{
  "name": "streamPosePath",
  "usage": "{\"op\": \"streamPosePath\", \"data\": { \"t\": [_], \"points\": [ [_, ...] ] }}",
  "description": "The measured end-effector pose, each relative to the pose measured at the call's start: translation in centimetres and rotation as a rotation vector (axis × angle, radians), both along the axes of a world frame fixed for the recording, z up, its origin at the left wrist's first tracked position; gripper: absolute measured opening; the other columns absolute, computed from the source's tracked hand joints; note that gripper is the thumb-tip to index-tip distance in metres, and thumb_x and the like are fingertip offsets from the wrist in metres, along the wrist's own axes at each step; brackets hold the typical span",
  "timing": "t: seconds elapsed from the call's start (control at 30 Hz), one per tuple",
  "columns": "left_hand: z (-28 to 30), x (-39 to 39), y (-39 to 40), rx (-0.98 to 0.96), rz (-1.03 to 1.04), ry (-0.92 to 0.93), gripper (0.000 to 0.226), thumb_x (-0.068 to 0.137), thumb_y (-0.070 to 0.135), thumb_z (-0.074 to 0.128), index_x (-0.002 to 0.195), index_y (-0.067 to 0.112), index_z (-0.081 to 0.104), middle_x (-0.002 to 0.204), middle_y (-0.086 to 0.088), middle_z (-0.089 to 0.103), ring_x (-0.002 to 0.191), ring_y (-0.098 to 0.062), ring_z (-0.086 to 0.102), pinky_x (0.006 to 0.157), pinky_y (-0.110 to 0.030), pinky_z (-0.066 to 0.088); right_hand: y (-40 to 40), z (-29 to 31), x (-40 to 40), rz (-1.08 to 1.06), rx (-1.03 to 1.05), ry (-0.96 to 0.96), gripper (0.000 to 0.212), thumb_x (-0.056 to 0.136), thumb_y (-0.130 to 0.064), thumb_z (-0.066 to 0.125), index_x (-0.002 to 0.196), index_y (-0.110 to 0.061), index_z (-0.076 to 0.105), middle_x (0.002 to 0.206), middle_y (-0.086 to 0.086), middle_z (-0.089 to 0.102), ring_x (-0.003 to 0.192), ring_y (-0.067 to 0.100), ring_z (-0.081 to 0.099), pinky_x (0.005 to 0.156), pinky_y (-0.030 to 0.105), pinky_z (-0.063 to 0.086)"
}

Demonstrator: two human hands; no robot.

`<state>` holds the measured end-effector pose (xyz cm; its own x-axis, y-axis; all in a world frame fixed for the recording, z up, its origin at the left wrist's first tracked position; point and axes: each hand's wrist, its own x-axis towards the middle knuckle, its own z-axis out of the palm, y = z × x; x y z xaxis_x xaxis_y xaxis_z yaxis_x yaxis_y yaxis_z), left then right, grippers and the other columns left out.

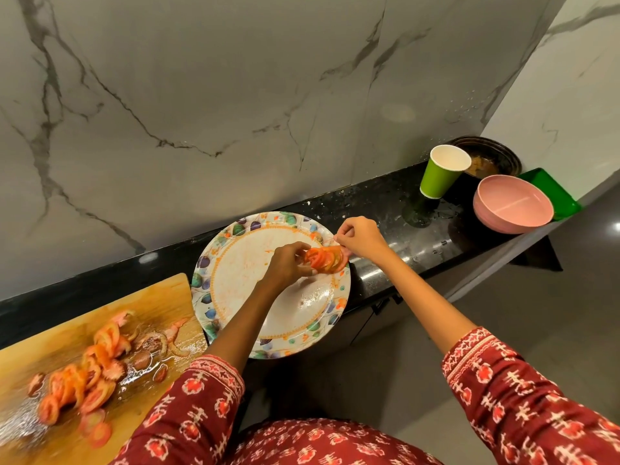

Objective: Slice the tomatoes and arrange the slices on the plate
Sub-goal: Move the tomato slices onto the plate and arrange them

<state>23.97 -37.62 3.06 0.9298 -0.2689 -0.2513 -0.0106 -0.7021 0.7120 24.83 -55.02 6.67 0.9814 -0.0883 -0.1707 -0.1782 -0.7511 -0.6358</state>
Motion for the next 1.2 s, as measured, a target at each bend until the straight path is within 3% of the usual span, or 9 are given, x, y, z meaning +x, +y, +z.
{"op": "streamPosePath", "data": {
  "t": [0.1,0.17,0.33,0.47,0.57,0.67,1.2],
  "points": [
    [0.2,0.3,0.2,0.025,-0.027,0.031,0.058,0.073,0.016,0.077,0.125,0.011,0.051,0.126,-0.012,0.056,0.112,-0.025,0.056,0.093,-0.031,0.047,-0.5,-0.2,-0.2,0.019,0.021,0.006,0.009,0.082,-0.013,0.065,0.075,-0.017,0.062,0.076,0.004,0.066,0.078,0.021,0.066,0.079,0.038,0.056],
    [0.5,0.3,0.1,0.008,-0.035,0.049,0.063,0.072,0.017,0.078,0.127,0.012,0.048,0.127,-0.012,0.054,0.114,-0.026,0.055,0.093,-0.032,0.047,-0.7,-0.3,-0.3,0.04,0.028,-0.005,0.003,0.081,-0.012,0.066,0.082,-0.014,0.064,0.076,0.005,0.067,0.074,0.018,0.064,0.077,0.034,0.056],
    [0.6,0.3,-0.3,0.001,-0.035,0.025,0.062,0.074,0.015,0.075,0.129,0.012,0.047,0.126,-0.014,0.055,0.111,-0.027,0.056,0.093,-0.033,0.047,-0.9,-0.3,-0.6,0.182,-0.005,-0.035,0.016,0.078,-0.007,0.068,0.093,-0.011,0.065,0.09,0.008,0.068,0.075,0.012,0.059,0.075,0.03,0.054],
    [0.4,0.0,-0.4,-0.009,-0.017,-0.021,0.056,0.076,0.015,0.075,0.126,0.01,0.051,0.124,-0.013,0.057,0.108,-0.026,0.058,0.092,-0.033,0.048,-0.8,-0.1,-0.8,0.327,-0.106,-0.021,0.03,0.078,-0.009,0.069,0.108,-0.011,0.066,0.105,0.006,0.066,0.088,0.016,0.059,0.08,0.032,0.053],
    [0.5,0.0,-0.5,-0.009,-0.011,-0.035,0.058,0.074,0.015,0.076,0.127,0.011,0.051,0.125,-0.012,0.056,0.109,-0.026,0.058,0.094,-0.035,0.048,0.0,-0.2,-1.1,0.398,-0.215,-0.011,0.037,0.081,-0.018,0.069,0.117,-0.012,0.064,0.113,0.007,0.06,0.103,0.018,0.048,0.085,0.034,0.047],
    [0.4,-0.1,-0.4,-0.007,-0.018,-0.031,0.061,0.073,0.015,0.076,0.128,0.012,0.05,0.125,-0.012,0.057,0.109,-0.025,0.058,0.095,-0.036,0.048,0.8,-0.7,-1.3,0.391,-0.247,-0.005,0.039,0.082,-0.029,0.07,0.117,-0.013,0.064,0.117,0.009,0.056,0.115,0.023,0.04,0.091,0.038,0.044],
    [-0.4,-1.2,0.0,-0.038,0.016,-0.129,0.055,0.076,0.014,0.074,0.126,0.009,0.053,0.123,-0.013,0.058,0.105,-0.025,0.059,0.091,-0.029,0.046,1.5,-0.6,-0.5,0.513,-0.409,0.037,0.043,0.08,-0.034,0.068,0.121,-0.026,0.058,0.124,0.006,0.051,0.117,0.026,0.037,0.093,0.039,0.034]
  ]
}}
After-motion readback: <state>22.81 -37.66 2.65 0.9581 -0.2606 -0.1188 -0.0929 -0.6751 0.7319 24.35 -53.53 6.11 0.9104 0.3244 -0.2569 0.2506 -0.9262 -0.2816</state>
